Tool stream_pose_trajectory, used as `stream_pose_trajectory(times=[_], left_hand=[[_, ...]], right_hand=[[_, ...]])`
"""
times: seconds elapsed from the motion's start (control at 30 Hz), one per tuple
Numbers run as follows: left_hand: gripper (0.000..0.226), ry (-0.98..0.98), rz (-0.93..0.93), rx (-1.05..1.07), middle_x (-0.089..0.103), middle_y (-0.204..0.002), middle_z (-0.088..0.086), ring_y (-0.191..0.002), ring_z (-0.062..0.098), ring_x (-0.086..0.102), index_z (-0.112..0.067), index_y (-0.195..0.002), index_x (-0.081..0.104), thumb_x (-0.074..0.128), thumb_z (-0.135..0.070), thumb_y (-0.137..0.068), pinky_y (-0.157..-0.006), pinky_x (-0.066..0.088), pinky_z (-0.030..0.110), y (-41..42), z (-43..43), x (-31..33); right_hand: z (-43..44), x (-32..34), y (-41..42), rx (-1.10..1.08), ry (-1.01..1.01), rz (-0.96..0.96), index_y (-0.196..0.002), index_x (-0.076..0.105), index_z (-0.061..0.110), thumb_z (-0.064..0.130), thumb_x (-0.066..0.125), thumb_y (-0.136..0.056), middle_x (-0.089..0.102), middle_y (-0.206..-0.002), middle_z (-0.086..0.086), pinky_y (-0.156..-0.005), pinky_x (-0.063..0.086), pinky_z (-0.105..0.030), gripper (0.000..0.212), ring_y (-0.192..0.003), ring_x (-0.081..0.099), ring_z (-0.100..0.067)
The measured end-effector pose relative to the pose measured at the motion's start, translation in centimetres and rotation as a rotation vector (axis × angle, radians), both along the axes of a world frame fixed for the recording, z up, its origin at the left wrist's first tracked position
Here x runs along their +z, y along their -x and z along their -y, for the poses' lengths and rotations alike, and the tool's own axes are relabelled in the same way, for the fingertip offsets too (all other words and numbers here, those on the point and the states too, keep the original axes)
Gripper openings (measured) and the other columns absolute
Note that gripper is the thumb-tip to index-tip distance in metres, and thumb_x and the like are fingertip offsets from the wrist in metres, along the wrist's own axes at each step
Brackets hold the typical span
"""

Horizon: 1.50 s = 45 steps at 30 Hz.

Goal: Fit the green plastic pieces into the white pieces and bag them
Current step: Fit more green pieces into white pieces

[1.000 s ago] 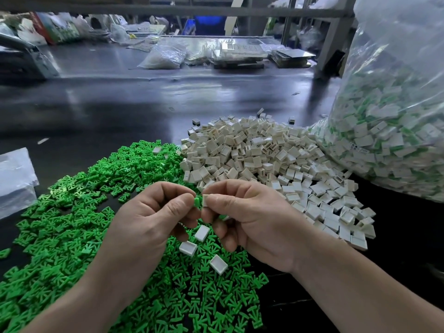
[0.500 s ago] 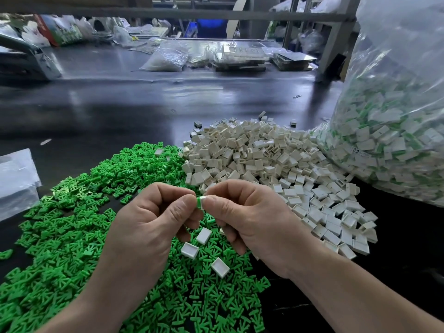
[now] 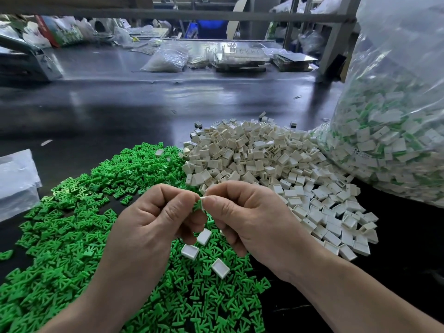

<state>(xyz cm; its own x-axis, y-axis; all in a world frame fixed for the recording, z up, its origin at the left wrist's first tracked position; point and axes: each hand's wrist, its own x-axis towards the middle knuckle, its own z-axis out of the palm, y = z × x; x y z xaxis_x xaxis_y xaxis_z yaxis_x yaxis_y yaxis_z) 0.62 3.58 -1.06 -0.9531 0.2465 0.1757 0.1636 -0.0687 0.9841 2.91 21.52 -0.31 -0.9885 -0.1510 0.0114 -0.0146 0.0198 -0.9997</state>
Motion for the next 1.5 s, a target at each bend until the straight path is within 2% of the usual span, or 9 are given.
stream_pose_trajectory(times=[0.17,0.33,0.6,0.77,0.87,0.97,1.13,1.3,1.5], left_hand=[[0.043,-0.305,0.231,-0.255,0.065,-0.068,0.014,-0.059,0.021,0.061,-0.01,-0.113,0.067,0.071,-0.04,-0.083,-0.047,0.049,0.029,0.0,-0.5,0.3],[0.05,-0.415,0.358,-0.348,0.068,-0.068,0.012,-0.054,0.018,0.064,-0.01,-0.108,0.072,0.083,-0.042,-0.071,-0.045,0.051,0.026,-0.2,-0.8,0.5],[0.046,-0.46,0.446,-0.347,0.066,-0.063,0.014,-0.048,0.019,0.063,-0.009,-0.1,0.074,0.086,-0.038,-0.066,-0.041,0.05,0.026,-0.5,-0.8,0.6],[0.041,-0.465,0.452,-0.317,0.062,-0.056,0.013,-0.042,0.02,0.058,-0.009,-0.093,0.073,0.087,-0.036,-0.066,-0.039,0.049,0.025,-0.8,-1.1,0.5],[0.048,-0.492,0.433,-0.343,0.064,-0.059,0.013,-0.046,0.02,0.061,-0.01,-0.098,0.073,0.088,-0.043,-0.065,-0.043,0.051,0.026,-0.7,-1.0,0.4],[0.045,-0.519,0.425,-0.413,0.069,-0.066,0.014,-0.051,0.02,0.065,-0.01,-0.103,0.073,0.087,-0.036,-0.068,-0.046,0.053,0.026,-0.5,-0.8,0.4],[0.039,-0.505,0.451,-0.446,0.07,-0.064,0.014,-0.049,0.02,0.066,-0.013,-0.096,0.074,0.091,-0.026,-0.064,-0.044,0.053,0.027,-0.3,-0.6,0.3],[0.037,-0.496,0.456,-0.444,0.069,-0.061,0.013,-0.048,0.021,0.066,-0.016,-0.092,0.075,0.093,-0.026,-0.061,-0.044,0.053,0.027,-0.4,-0.5,0.3],[0.039,-0.496,0.46,-0.442,0.068,-0.059,0.012,-0.046,0.021,0.065,-0.016,-0.089,0.075,0.095,-0.027,-0.057,-0.044,0.053,0.026,-0.4,-0.5,0.5]], right_hand=[[0.3,0.1,-0.1,0.078,0.094,0.022,-0.085,0.07,0.021,0.032,0.061,-0.098,0.059,-0.068,-0.004,-0.039,0.038,-0.02,0.019,-0.052,0.049,-0.012],[0.2,0.1,-0.2,0.136,0.171,0.122,-0.101,0.067,0.005,0.035,0.063,-0.093,0.058,-0.065,0.001,-0.037,0.036,-0.018,0.031,-0.049,0.047,-0.009],[-0.1,0.6,-0.3,0.151,0.132,0.159,-0.092,0.065,0.005,0.033,0.065,-0.09,0.055,-0.064,0.003,-0.036,0.034,-0.018,0.028,-0.048,0.045,-0.007],[0.4,0.9,-0.6,0.147,0.148,0.133,-0.075,0.067,0.025,0.031,0.066,-0.091,0.055,-0.062,0.001,-0.035,0.032,-0.017,0.017,-0.045,0.043,-0.008],[0.4,0.9,-0.6,0.14,0.164,0.141,-0.082,0.07,0.021,0.03,0.065,-0.094,0.056,-0.062,0.002,-0.035,0.033,-0.017,0.015,-0.045,0.044,-0.008],[0.4,0.9,-0.6,0.163,0.223,0.166,-0.098,0.066,0.003,0.03,0.063,-0.095,0.058,-0.06,0.004,-0.035,0.033,-0.017,0.027,-0.044,0.044,-0.006],[0.5,1.1,-0.7,0.177,0.206,0.152,-0.076,0.067,0.025,0.03,0.064,-0.093,0.055,-0.063,-0.003,-0.036,0.032,-0.017,0.018,-0.046,0.043,-0.008],[0.4,1.8,-1.0,0.184,0.194,0.171,-0.076,0.065,0.023,0.031,0.065,-0.089,0.054,-0.062,-0.002,-0.035,0.031,-0.017,0.015,-0.046,0.043,-0.009],[0.4,1.9,-1.1,0.186,0.198,0.169,-0.075,0.064,0.023,0.022,0.062,-0.1,0.053,-0.064,-0.006,-0.035,0.031,-0.017,0.025,-0.046,0.041,-0.01]])
